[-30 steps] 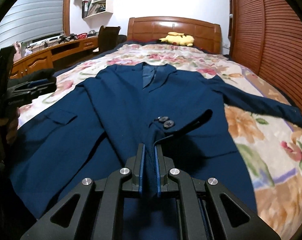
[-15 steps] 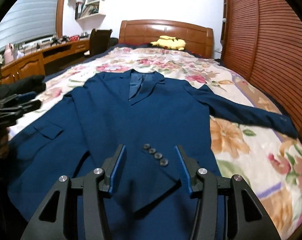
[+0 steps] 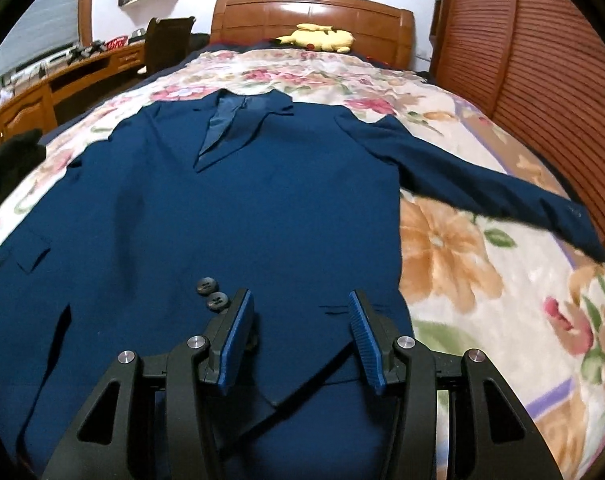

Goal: Fold large clothes
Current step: 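Move the right gripper to the other extended sleeve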

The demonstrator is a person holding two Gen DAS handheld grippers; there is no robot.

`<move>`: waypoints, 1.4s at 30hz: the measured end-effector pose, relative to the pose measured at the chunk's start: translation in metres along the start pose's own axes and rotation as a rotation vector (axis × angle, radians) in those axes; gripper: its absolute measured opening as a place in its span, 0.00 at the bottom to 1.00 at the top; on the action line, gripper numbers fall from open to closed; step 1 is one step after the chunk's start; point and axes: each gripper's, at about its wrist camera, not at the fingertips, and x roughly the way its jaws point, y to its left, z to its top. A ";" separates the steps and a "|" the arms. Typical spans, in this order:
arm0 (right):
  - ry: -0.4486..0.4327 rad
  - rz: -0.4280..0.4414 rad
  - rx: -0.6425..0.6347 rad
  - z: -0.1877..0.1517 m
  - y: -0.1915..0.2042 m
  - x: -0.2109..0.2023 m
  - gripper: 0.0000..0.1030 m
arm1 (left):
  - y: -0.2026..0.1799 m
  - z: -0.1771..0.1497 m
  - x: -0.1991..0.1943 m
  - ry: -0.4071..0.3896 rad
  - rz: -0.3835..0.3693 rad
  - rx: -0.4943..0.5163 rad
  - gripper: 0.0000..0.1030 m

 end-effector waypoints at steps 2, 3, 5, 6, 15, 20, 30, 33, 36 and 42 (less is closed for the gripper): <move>-0.005 -0.015 0.000 0.002 -0.003 0.000 0.50 | -0.001 0.000 0.002 0.002 -0.002 -0.001 1.00; -0.003 -0.022 -0.001 0.003 -0.003 0.000 0.50 | -0.001 0.000 0.002 0.003 -0.005 -0.004 1.00; 0.005 -0.041 -0.005 0.004 -0.005 0.002 0.50 | -0.002 0.000 0.002 0.003 -0.009 -0.007 1.00; 0.009 -0.050 -0.007 0.003 -0.007 0.004 0.50 | -0.002 0.000 0.003 0.004 -0.010 -0.007 1.00; 0.079 0.003 -0.056 -0.003 -0.003 0.019 0.48 | -0.005 0.000 0.006 0.011 -0.009 -0.002 1.00; 0.080 0.053 -0.120 -0.006 0.006 0.017 0.13 | -0.007 -0.001 0.007 0.016 -0.004 0.002 1.00; -0.048 -0.088 -0.110 -0.008 -0.002 -0.004 0.05 | -0.007 -0.002 0.007 0.021 -0.006 0.004 1.00; -0.040 -0.088 -0.110 -0.009 -0.003 -0.004 0.05 | -0.007 -0.001 0.008 0.020 -0.006 0.004 1.00; -0.051 -0.077 -0.085 -0.003 -0.005 -0.007 0.10 | -0.008 0.000 0.009 0.021 -0.005 0.005 1.00; -0.089 -0.081 -0.042 0.006 -0.002 -0.014 0.55 | -0.009 0.001 0.010 0.024 -0.009 0.007 1.00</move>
